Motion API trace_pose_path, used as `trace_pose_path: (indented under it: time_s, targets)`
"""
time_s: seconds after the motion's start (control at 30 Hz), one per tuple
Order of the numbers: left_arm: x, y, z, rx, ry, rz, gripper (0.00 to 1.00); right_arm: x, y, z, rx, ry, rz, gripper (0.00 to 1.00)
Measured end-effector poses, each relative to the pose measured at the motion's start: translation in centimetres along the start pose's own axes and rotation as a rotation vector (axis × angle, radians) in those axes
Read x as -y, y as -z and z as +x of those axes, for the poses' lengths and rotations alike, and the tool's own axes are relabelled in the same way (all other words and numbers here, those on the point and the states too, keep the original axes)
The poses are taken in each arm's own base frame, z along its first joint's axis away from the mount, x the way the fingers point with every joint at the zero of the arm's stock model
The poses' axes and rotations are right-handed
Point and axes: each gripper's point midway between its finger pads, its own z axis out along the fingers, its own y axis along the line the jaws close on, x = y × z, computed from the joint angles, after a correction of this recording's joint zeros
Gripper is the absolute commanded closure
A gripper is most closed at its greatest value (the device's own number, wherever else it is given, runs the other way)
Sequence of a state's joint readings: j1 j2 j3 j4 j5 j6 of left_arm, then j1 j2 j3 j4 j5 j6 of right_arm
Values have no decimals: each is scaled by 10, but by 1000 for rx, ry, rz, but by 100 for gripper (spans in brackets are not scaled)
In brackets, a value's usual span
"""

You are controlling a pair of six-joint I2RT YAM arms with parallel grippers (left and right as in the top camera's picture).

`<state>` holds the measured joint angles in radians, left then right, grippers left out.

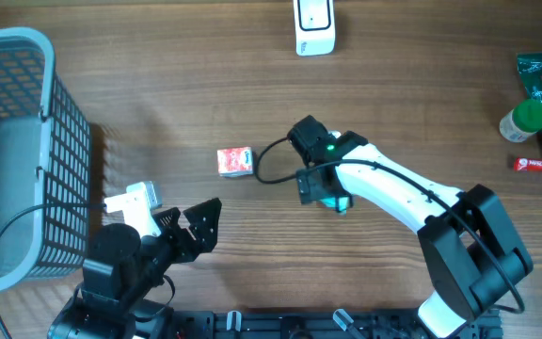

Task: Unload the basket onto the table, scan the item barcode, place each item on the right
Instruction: 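Lift the wet-wipes pack toward the white scanner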

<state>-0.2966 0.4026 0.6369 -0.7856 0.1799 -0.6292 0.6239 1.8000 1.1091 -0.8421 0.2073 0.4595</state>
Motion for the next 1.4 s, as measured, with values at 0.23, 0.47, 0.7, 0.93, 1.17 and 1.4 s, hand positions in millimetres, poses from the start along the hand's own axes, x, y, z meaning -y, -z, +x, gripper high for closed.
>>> trace_pose_path:
  time_s: [0.23, 0.47, 0.7, 0.93, 1.17, 1.4]
  targets:
    - [0, 0, 0, 0, 0, 0, 0, 33, 4, 37, -136, -25, 154, 3]
    - [0, 0, 0, 0, 0, 0, 0, 32, 17, 30, -106, -77, 140, 10]
    - [0, 0, 0, 0, 0, 0, 0, 3, 46, -36, 172, -57, -32, 30]
    - [0, 0, 0, 0, 0, 0, 0, -3, 8, -21, 115, 40, -13, 33]
    - [0, 0, 0, 0, 0, 0, 0, -2, -16, -13, 65, 102, 39, 80]
    - [0, 0, 0, 0, 0, 0, 0, 5, -12, -16, 64, 115, 87, 96]
